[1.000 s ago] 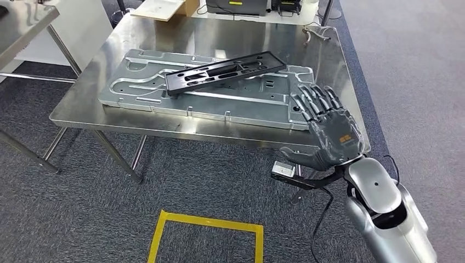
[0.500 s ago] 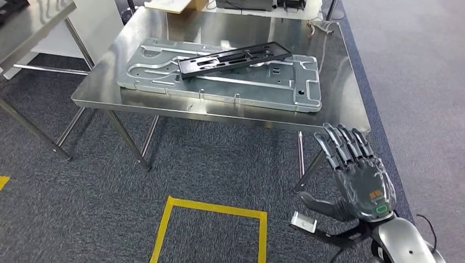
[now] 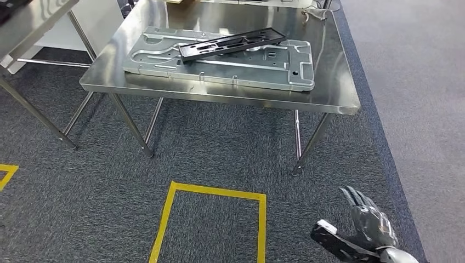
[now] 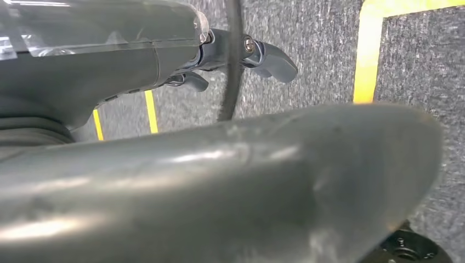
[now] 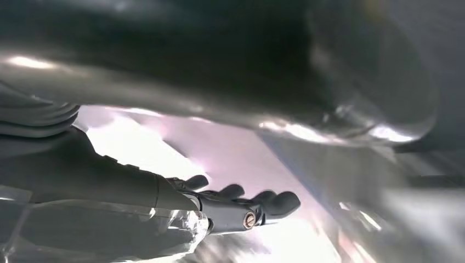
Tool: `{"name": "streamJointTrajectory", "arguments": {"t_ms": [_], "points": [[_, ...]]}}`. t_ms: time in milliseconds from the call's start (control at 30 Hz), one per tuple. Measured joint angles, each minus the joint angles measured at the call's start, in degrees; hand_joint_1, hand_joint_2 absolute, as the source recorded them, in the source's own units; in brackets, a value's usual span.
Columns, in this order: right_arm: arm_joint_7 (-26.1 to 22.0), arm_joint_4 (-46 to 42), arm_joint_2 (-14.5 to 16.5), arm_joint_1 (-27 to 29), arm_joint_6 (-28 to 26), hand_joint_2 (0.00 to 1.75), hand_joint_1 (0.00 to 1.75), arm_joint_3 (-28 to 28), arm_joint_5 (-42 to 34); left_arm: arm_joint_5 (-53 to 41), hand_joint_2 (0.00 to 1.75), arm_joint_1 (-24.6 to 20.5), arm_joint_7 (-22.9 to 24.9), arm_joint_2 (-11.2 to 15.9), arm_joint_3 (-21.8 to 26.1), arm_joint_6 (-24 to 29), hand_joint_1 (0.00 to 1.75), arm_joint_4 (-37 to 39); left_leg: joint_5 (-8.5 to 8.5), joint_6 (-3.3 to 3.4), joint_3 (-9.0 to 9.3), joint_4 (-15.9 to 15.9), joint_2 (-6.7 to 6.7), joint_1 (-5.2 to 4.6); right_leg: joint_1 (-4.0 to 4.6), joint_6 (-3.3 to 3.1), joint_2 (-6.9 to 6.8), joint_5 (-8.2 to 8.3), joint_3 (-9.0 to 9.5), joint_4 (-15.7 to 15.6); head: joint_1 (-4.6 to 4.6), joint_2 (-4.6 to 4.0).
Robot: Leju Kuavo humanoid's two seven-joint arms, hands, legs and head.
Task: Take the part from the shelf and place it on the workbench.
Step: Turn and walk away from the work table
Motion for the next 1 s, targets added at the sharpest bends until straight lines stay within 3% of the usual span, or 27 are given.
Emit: {"name": "streamJointTrajectory", "arguments": {"t_ms": [33,67,167,200,233,267,300,333,400,433,500,533,567,667,700,733,767,800,833,900,933,1000], "points": [[-2.67,3.57,2.25,-0.84,0.33,0.0,0.0,-5.01,1.91,-0.56,0.0,0.01,-0.17,-0.04,-0.03,-0.28,0.0,-0.43,-0.7,-0.33,-0.38,0.41,-0.08,0.07,-0.09,-0.3,-0.16,0.66,-0.59,-0.1,-0.01,0.0],[-4.91,6.61,4.16,-1.6,0.4,0.0,0.0,-9.51,3.56,-0.98,0.0,0.07,-0.26,-0.06,-0.03,-0.44,0.0,-0.75,-2.58,-0.62,-0.89,1.63,-0.17,0.13,-0.24,-0.66,-0.34,1.4,-1.26,-0.22,0.0,0.0],[-7.01,12.48,8.54,-3.41,1.85,0.0,0.0,-18.94,5.94,-1.8,0.0,0.13,-0.36,-0.05,-0.02,-0.5,0.0,-1.32,-11.44,-1.26,-2.71,10.87,-0.26,0.38,-0.29,-1.23,-0.5,3.57,-4.06,0.11,0.0,0.0],[-6.5,14.17,9.62,-4.12,2.61,0.0,0.0,-21.26,6.48,-2.14,0.0,0.09,-0.38,-0.05,-0.03,-0.47,0.0,-1.45,-12.5,-1.41,-2.8,14.04,-0.25,0.42,-0.27,-1.2,-0.49,4.27,-5.21,0.42,-0.01,0.0],[-5.78,16.23,10.48,-5.01,3.1,0.44,0.0,-23.52,7.14,-2.56,0.0,0.0,-0.33,-0.04,-0.07,-0.42,0.0,-1.54,-11.87,-1.52,-2.22,15.87,-0.24,0.45,-0.26,-1.11,-0.48,4.91,-6.43,0.84,-0.01,0.0],[-4.9,19.0,11.07,-6.03,3.02,0.87,0.0,-25.99,7.98,-3.05,0.0,-0.1,-0.2,-0.04,-0.13,-0.36,0.0,-1.62,-10.15,-1.56,-0.94,16.04,-0.24,0.48,-0.28,-0.98,-0.47,5.47,-7.65,1.36,-0.02,0.0],[-3.8,22.82,11.38,-7.29,2.36,1.31,0.0,-28.85,8.78,-3.62,0.0,-0.2,0.04,-0.04,-0.23,-0.2,0.0,-1.65,-8.25,-1.56,1.4,14.17,-0.25,0.52,-0.31,-0.78,-0.45,5.96,-8.88,1.98,-0.03,0.0],[-2.26,27.48,11.46,-8.78,1.47,1.75,0.0,-32.01,9.39,-4.17,0.0,-0.33,0.38,-0.04,-0.43,0.05,0.0,-1.67,-7.52,-1.53,4.52,10.66,-0.32,0.56,-0.3,-0.53,-0.43,6.39,-9.94,2.64,-0.03,0.0],[2.0,38.41,10.75,-11.76,-0.75,1.75,0.0,-38.63,9.62,-4.98,0.0,-0.57,1.05,-0.03,-1.29,0.7,0.0,-1.63,-9.07,-1.19,10.48,2.35,-0.6,0.46,-0.17,0.07,-0.42,7.16,-11.3,3.79,-0.02,0.0],[4.6,43.77,10.11,-13.08,-1.84,1.75,0.0,-41.43,9.31,-5.2,0.0,-0.64,1.34,0.02,-1.93,1.05,0.0,-1.55,-10.27,-0.89,11.97,-0.24,-0.71,0.38,-0.07,0.36,-0.43,7.63,-11.57,4.02,-0.01,0.0],[10.78,54.58,8.47,-15.37,-4.47,1.75,0.0,-46.35,8.29,-5.41,0.0,-0.58,1.76,0.31,-3.46,1.96,0.0,-0.94,-10.25,0.01,11.9,-1.62,-0.53,0.32,-0.07,0.99,-0.32,8.78,-11.92,3.86,0.0,0.0],[13.92,59.42,7.75,-16.33,-5.83,1.75,0.0,-48.45,7.74,-5.46,0.0,-0.56,1.89,0.48,-4.18,2.47,0.0,-0.57,-9.57,0.46,11.36,-1.69,-0.3,0.38,-0.18,1.29,-0.14,8.58,-12.27,3.96,0.0,0.0],[16.66,64.03,7.13,-17.12,-7.32,1.75,0.0,-50.46,7.13,-5.47,0.0,-0.53,2.0,0.61,-4.85,2.91,0.0,-0.26,-8.77,0.93,10.62,-1.77,-0.07,0.44,-0.32,1.6,0.05,7.09,-12.84,4.89,0.0,0.0],[19.94,74.52,6.02,-18.78,-10.68,1.75,0.0,-54.66,4.8,-5.5,0.0,-0.54,2.69,0.51,-6.02,3.6,0.0,-0.17,-6.46,1.72,7.83,-1.76,0.31,0.4,-0.69,2.35,0.32,-1.58,-15.26,13.45,0.0,0.0],[20.05,77.15,5.75,-19.4,-11.38,1.75,0.0,-55.63,3.78,-5.5,0.0,-0.55,3.04,0.39,-6.19,3.78,0.0,-0.22,-5.73,1.73,6.84,-1.67,0.43,0.34,-0.76,2.54,0.32,-3.05,-15.66,16.69,0.0,0.0],[20.17,79.41,5.54,-20.09,-12.08,1.75,0.0,-56.66,2.59,-5.5,0.0,-0.6,3.41,0.27,-6.32,4.05,0.0,-0.26,-5.03,1.7,5.81,-1.52,0.56,0.3,-0.82,2.66,0.32,-3.16,-15.48,18.88,0.0,0.0],[20.34,81.43,5.43,-20.78,-12.84,1.75,0.0,-57.82,1.33,-5.49,0.0,-0.66,3.78,0.15,-6.42,4.41,0.0,-0.28,-4.36,1.61,4.76,-1.32,0.66,0.3,-0.88,2.71,0.32,-1.97,-14.44,19.35,0.0,0.0],[20.55,83.03,5.37,-21.42,-13.67,1.75,0.0,-58.94,0.19,-5.49,0.0,-0.75,4.07,0.04,-6.49,4.79,0.0,-0.29,-3.73,1.47,3.75,-1.09,0.7,0.3,-0.95,2.66,0.32,-0.26,-12.4,17.86,0.01,0.0],[20.73,84.51,5.31,-22.0,-14.49,1.75,0.0,-60.03,-0.77,-5.51,0.0,-0.87,4.3,-0.07,-6.56,5.18,0.0,-0.29,-3.14,1.28,2.87,-0.85,0.68,0.3,-1.02,2.52,0.37,0.98,-9.39,14.61,0.0,0.0],[20.88,86.77,5.11,-22.98,-15.68,1.75,0.0,-61.52,-1.76,-5.56,0.0,-1.06,4.53,-0.27,-6.75,5.66,0.0,-0.29,-2.08,0.72,1.62,-0.43,0.63,0.16,-0.87,1.99,0.54,0.82,-2.62,5.71,-0.01,0.0],[20.88,87.68,5.0,-23.35,-15.96,1.75,0.0,-61.99,-1.96,-5.57,0.0,-1.15,4.57,-0.32,-6.87,5.8,0.0,-0.29,-1.51,0.39,1.25,-0.33,0.65,0.12,-0.7,1.69,0.62,0.11,-0.52,2.45,-0.01,0.0],[20.74,88.99,4.78,-23.76,-16.12,1.75,0.0,-62.71,-2.31,-5.58,0.0,-1.24,4.66,-0.35,-7.03,5.97,0.0,-0.3,-0.3,-0.32,0.76,-0.51,0.71,0.14,-0.42,1.0,0.64,-0.26,0.23,0.05,-0.02,0.0]]}}
